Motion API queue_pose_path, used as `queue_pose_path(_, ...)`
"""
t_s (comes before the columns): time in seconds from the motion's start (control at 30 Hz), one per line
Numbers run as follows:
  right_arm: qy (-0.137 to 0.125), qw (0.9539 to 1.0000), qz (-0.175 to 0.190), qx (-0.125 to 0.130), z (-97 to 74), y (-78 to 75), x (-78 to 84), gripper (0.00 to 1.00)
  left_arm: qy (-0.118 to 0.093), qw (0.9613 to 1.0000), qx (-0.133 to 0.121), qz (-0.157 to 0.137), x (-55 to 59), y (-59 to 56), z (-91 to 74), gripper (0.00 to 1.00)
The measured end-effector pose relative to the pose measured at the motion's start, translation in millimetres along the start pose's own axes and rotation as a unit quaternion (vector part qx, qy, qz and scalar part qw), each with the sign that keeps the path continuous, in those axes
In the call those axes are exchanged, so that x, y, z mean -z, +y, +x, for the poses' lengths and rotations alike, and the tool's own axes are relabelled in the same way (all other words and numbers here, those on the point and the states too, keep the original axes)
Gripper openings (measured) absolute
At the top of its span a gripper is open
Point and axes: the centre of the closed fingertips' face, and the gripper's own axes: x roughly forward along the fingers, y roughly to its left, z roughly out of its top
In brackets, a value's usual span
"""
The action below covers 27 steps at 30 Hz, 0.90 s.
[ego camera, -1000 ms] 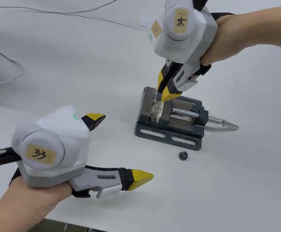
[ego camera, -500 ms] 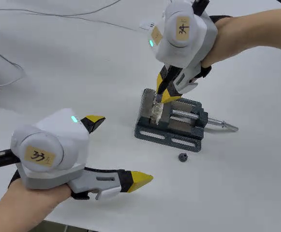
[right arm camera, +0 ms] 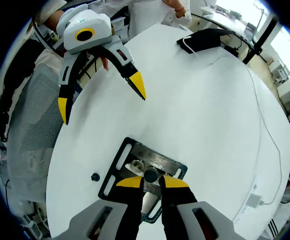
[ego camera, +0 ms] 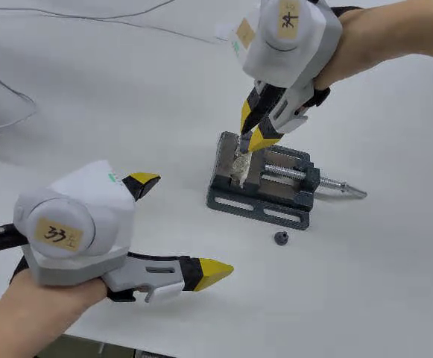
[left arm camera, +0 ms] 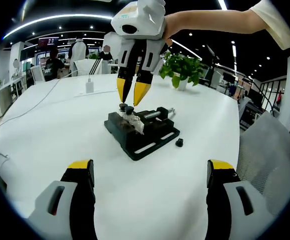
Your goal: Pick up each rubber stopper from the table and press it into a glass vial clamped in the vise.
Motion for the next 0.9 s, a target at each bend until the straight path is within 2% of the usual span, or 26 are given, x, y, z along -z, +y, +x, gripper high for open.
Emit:
queue_pose_path(0.23,-0.003,0.9999,0.012,-0.005,-0.6,3.7,0.1,0.04,-0.002,1.0,-0.001,-0.001,-2.0,1.7,0.7,0.93)
queue_pose_path(0.5,-0.005,0.9998,0.017,-0.008,3.2,6.2,1.1,0.0,0.001,1.0,0.0,-0.004,1.3,1.2,2.1,0.93)
queue_pose_path(0.9,-0.008,0.9996,0.024,-0.009,4.6,6.9,-1.0,0.0,0.005,0.9999,0.003,-0.008,5.6,-1.3,3.2,0.93)
